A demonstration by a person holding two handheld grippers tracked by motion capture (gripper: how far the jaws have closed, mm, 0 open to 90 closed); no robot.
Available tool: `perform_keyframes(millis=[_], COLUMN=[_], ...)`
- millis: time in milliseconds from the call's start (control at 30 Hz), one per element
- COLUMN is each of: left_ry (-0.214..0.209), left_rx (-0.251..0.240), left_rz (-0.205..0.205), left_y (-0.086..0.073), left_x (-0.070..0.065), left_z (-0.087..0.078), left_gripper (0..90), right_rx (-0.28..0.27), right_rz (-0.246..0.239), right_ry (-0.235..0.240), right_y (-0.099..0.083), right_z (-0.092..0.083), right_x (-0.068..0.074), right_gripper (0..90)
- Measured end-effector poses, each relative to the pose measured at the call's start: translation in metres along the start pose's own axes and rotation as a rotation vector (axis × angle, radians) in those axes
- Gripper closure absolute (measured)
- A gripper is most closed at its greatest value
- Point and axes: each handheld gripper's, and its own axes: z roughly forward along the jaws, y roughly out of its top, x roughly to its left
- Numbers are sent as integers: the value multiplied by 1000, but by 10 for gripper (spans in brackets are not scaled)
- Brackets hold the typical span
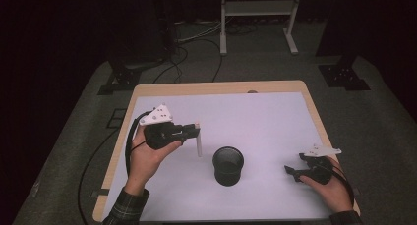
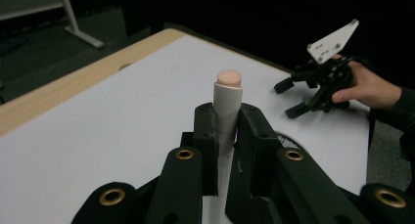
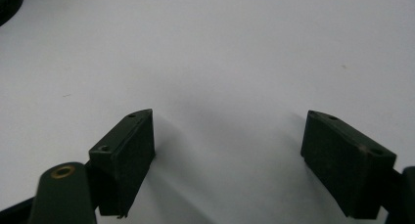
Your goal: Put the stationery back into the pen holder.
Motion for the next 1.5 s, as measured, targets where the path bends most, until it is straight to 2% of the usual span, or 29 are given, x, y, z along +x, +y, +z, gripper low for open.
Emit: perform_keyframes(millis=[233, 300, 567, 700, 1000, 1033, 1233, 1267, 1500], left_ry=[-32, -54, -104, -141, -180, -182, -192, -192, -187], left_rx=[-27, -30, -29, -5, 48, 67, 106, 127, 174], left_rz=[36, 52, 49, 47, 30, 25, 19, 19, 9], left_y=[19, 25, 28, 23, 7, 2, -7, -11, -22], left_x=[-10, -14, -23, -28, -29, -29, -28, -28, -26], left_z=[3, 6, 19, 31, 52, 58, 69, 73, 87], left_gripper=[786, 786, 786, 786, 786, 786, 786, 786, 786], right_rx=[0, 0, -1, -1, 0, 0, 0, 0, -1], right_rz=[1, 0, 0, 0, -1, 0, -1, -1, -1], right_ry=[1, 0, 0, 0, 0, 0, -1, 0, 0], right_y=[0, 0, 0, 0, 0, 0, 0, 0, 0], right_z=[0, 0, 0, 0, 0, 0, 0, 0, 0], right_x=[0, 0, 0, 0, 0, 0, 0, 0, 0], right_gripper=[189, 189, 189, 189, 189, 189, 189, 189, 189])
